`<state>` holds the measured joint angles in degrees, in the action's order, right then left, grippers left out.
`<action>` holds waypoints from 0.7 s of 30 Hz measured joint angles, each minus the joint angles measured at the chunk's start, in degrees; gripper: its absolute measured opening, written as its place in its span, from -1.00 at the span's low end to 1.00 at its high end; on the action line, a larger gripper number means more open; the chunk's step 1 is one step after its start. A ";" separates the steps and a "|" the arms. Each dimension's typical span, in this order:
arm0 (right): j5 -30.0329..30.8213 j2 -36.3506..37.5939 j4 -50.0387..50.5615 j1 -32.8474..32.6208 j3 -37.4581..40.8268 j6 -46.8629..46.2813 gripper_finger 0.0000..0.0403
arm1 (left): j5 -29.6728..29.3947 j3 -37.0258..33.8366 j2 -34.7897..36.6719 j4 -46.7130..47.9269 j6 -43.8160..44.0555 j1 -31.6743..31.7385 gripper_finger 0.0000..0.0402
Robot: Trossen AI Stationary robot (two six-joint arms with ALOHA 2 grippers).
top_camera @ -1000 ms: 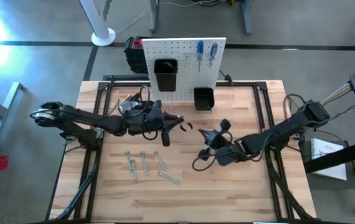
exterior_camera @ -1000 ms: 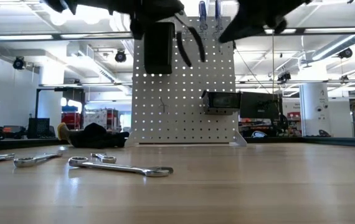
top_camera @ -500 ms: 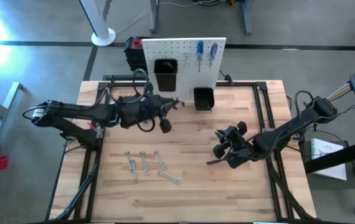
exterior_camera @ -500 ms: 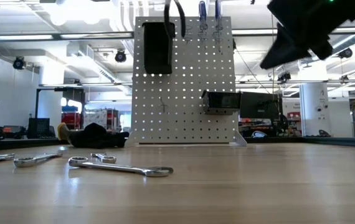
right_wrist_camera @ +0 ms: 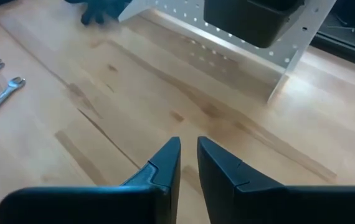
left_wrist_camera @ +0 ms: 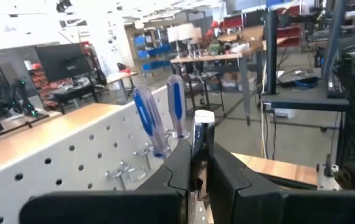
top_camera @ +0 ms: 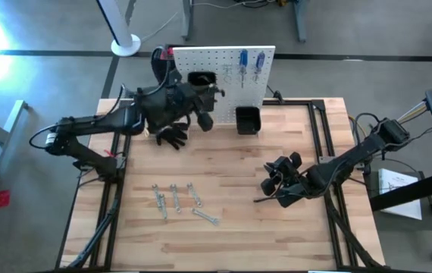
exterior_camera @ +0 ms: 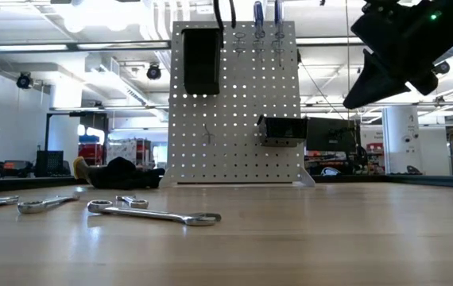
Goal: Hang tools onto peg board
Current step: Hang the black pliers on the peg board
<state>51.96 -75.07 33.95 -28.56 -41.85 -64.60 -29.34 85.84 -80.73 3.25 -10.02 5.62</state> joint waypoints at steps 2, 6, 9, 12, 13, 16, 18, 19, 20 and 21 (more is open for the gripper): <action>-0.15 -0.02 0.00 -0.19 0.02 -0.02 -0.75 | 0.53 2.73 -1.45 1.28 -0.14 0.85 -0.92; -0.34 0.01 -0.19 -0.45 0.02 -0.02 -0.74 | 3.73 11.53 -5.03 5.67 -1.03 3.01 -0.92; -1.37 0.00 -0.26 -0.63 0.02 -0.15 -0.77 | 4.75 19.87 -8.76 11.34 -1.20 4.68 -0.92; -1.44 0.00 -0.34 -1.22 0.13 -0.98 -0.79 | 4.81 28.00 -13.12 17.19 -2.13 6.05 -0.92; -1.46 0.00 -0.29 -1.45 0.29 -1.33 -0.79 | 4.85 30.81 -14.67 19.24 -2.28 6.45 -0.92; -1.45 0.00 -0.30 -2.13 0.88 -2.45 -0.79 | 4.94 39.67 -18.97 25.84 -2.34 7.49 -0.92; -1.46 -0.09 -0.31 -2.54 1.50 -3.55 -0.78 | 4.92 45.11 -21.58 30.08 -1.72 8.17 -0.92; -1.46 -0.09 -0.31 -2.73 1.91 -4.31 -0.78 | 4.90 47.49 -22.84 31.81 -1.38 8.44 -0.92; -1.46 -0.09 -0.22 -2.90 2.28 -4.91 -0.78 | 4.86 49.23 -23.97 33.20 -1.09 8.69 -0.92; -1.46 -0.09 -0.30 -2.98 2.64 -5.65 -0.78 | 4.76 49.10 -24.41 32.84 -0.87 8.87 -0.92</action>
<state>50.50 -75.16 33.66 -31.54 -39.21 -70.25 -24.58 134.95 -105.15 36.09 -10.89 14.48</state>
